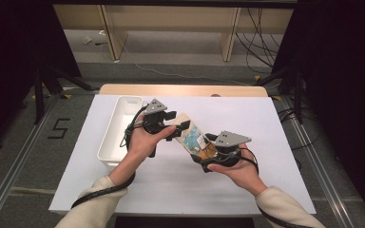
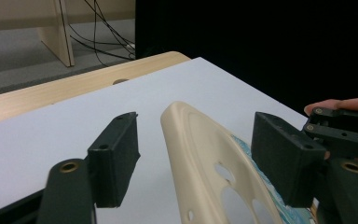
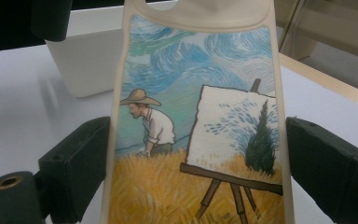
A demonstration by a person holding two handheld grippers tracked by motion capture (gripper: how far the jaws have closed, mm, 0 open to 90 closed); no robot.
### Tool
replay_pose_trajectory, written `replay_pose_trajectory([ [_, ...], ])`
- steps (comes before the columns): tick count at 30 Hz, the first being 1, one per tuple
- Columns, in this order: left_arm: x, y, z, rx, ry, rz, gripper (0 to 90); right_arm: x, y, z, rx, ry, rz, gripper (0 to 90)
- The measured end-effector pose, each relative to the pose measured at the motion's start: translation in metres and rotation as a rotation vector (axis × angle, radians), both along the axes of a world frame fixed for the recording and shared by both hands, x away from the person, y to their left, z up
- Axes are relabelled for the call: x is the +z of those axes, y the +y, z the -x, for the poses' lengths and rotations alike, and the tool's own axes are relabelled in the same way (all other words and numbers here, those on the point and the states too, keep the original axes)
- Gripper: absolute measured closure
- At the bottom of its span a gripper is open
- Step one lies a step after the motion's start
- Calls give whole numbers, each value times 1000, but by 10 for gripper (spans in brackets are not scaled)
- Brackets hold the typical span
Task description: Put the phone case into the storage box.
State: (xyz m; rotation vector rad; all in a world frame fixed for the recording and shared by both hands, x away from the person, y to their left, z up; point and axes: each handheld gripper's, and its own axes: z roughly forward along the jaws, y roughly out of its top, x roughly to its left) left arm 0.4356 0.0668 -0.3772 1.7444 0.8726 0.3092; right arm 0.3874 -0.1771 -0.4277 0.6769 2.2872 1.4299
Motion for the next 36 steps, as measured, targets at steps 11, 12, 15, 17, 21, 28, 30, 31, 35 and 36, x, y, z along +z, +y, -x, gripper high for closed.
replay_pose_trajectory([
  [11, -2, 0, -2, -8, 21, 12, 417, 1, 0, 1, 3, -7, 5, 112],
  [12, -3, 0, -2, -8, 23, 15, 426, 1, 0, 1, 2, -7, 6, 112],
  [15, -3, -1, -1, -9, 37, 28, 453, 1, 1, 1, 2, -8, 5, 112],
  [17, -3, -1, -1, -10, 39, 29, 470, 1, 1, 1, 2, -10, 7, 112],
  [21, -3, -2, -1, -13, 35, 33, 522, 0, 0, 1, 2, -9, 9, 112],
  [28, -1, -1, 0, -12, 44, 60, 587, -1, 1, 0, 4, -9, 19, 111],
  [30, 0, -2, 1, -13, 44, 70, 606, -1, 1, 0, 5, -8, 22, 111],
  [31, 1, -2, 2, -16, 44, 72, 621, -1, 1, 0, 7, -8, 23, 111],
  [35, 2, -2, 3, -18, 47, 85, 641, -2, 1, 1, 6, -11, 29, 111],
  [36, 2, -3, 3, -21, 46, 85, 648, -2, 1, 1, 7, -11, 31, 110],
])
